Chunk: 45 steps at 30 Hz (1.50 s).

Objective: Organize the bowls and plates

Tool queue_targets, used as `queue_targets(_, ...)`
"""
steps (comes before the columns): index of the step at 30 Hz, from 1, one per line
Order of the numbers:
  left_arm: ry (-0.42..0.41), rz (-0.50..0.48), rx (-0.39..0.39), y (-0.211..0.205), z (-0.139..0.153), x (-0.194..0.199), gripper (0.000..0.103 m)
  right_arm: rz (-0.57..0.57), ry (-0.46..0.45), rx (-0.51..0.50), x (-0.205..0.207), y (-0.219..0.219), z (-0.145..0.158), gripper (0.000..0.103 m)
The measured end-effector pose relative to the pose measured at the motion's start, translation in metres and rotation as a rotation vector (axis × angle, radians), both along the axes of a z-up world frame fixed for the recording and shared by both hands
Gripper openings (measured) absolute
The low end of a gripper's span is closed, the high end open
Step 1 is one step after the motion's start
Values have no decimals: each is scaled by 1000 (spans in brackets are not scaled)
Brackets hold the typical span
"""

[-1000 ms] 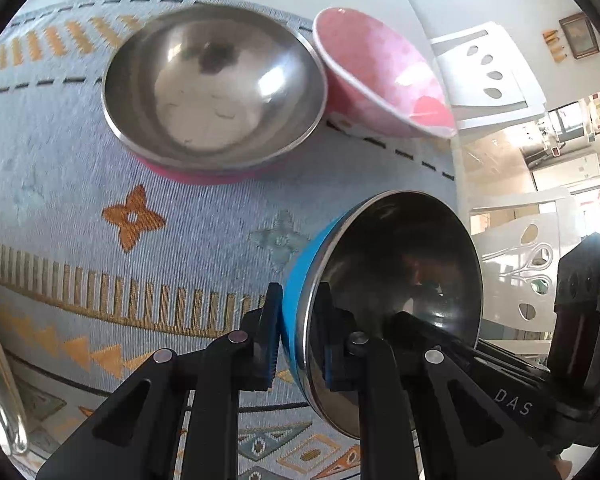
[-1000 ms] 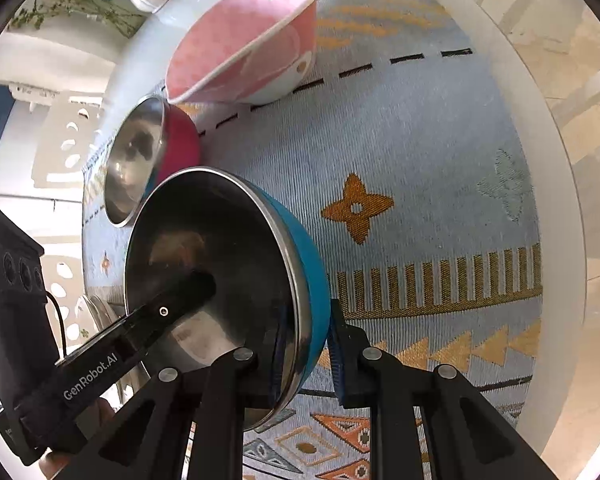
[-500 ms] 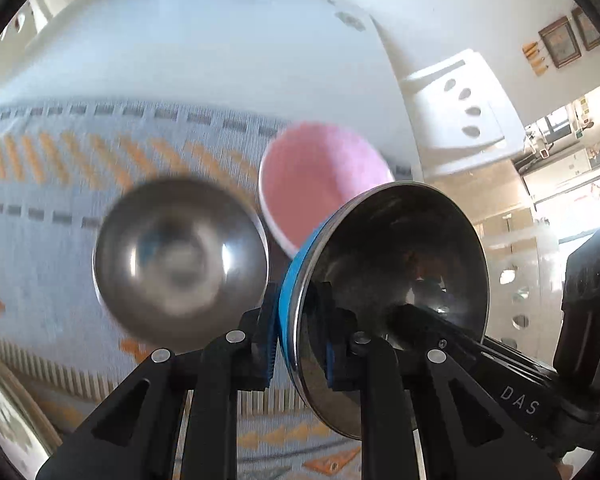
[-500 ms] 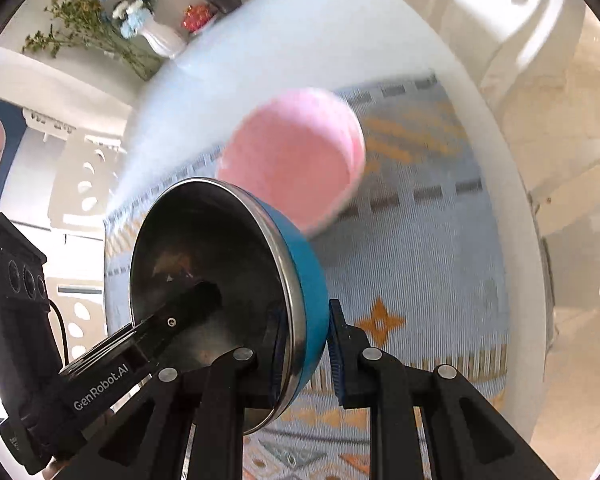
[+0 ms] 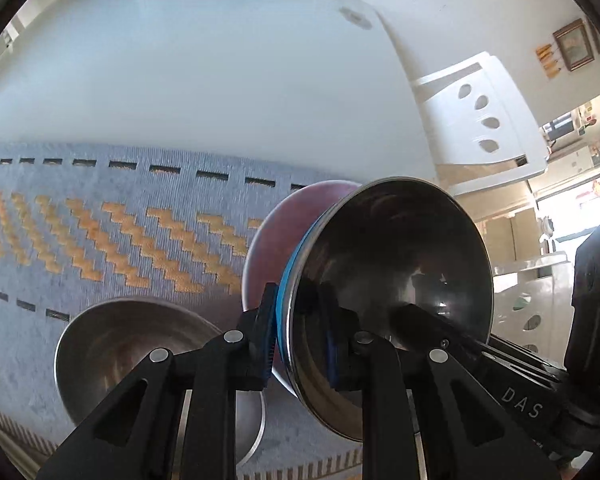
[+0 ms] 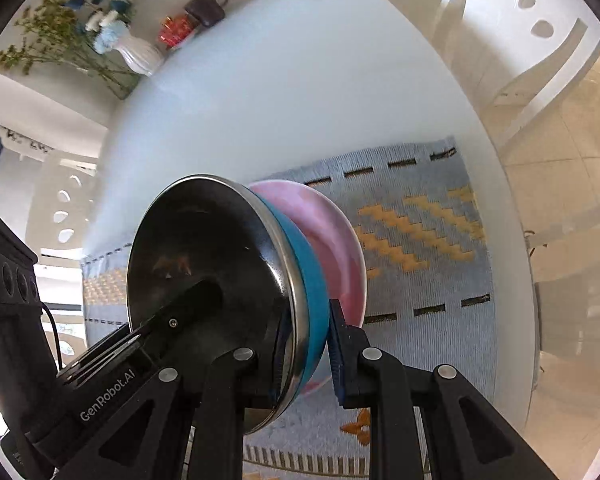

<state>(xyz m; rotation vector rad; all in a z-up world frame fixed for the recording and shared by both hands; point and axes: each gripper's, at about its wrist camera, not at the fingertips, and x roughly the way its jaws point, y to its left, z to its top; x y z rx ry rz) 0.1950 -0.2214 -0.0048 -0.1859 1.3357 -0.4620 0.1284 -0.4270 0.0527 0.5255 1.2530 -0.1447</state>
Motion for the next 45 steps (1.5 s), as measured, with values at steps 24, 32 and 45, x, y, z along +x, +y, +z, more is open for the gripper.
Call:
queue_targets(24, -4, -40, 77, -15, 8, 5, 28, -63, 17, 15, -3, -12, 4, 23)
queue_targets(32, -51, -28, 126, 1, 24, 0, 32, -60, -43, 17, -13, -9, 30, 23)
queue_targets(45, -56, 92, 160, 76, 31, 3, 36, 53, -48, 168, -27, 53, 30, 24)
